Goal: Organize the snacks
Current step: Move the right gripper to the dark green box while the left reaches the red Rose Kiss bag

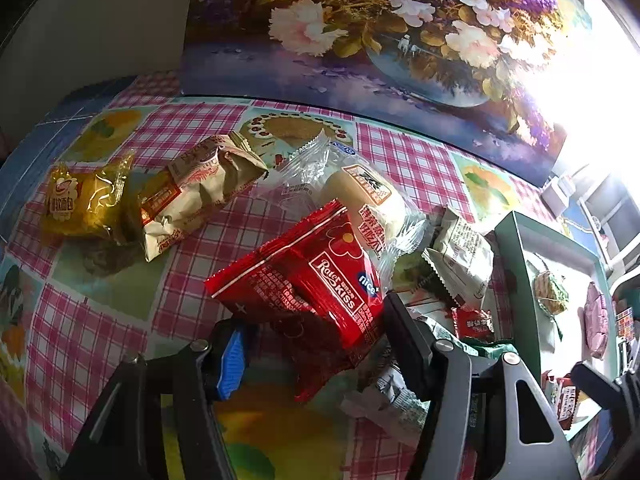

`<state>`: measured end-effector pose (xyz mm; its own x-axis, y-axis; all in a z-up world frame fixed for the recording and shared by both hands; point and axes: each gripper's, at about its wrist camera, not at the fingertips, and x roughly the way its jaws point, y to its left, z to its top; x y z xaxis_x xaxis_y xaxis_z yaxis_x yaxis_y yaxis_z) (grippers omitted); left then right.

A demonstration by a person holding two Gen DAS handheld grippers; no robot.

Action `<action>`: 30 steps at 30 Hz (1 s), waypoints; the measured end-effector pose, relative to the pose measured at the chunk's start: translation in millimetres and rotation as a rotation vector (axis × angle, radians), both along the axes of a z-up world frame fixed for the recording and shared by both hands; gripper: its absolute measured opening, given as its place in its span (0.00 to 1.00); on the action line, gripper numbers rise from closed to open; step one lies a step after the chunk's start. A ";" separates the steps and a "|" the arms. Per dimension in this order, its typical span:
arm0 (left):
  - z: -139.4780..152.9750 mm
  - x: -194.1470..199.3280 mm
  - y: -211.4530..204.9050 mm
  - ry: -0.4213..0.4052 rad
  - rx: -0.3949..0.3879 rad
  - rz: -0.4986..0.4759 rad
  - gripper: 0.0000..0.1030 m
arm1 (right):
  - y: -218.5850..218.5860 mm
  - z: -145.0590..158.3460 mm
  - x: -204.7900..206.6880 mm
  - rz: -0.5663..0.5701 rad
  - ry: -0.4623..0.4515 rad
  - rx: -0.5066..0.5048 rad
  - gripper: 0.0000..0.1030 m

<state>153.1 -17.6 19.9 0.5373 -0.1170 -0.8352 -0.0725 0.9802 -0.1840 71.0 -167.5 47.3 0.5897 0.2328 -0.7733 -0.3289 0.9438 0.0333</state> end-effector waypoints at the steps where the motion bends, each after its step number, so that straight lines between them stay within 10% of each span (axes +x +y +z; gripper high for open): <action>1: 0.1 -1.1 0.4 -0.001 0.001 0.000 0.62 | 2.8 -1.0 -0.2 0.010 0.000 -0.005 0.89; 30: 2.5 -41.8 45.9 -0.013 -0.087 0.076 0.62 | 38.8 -21.9 5.1 0.019 0.045 -0.209 0.66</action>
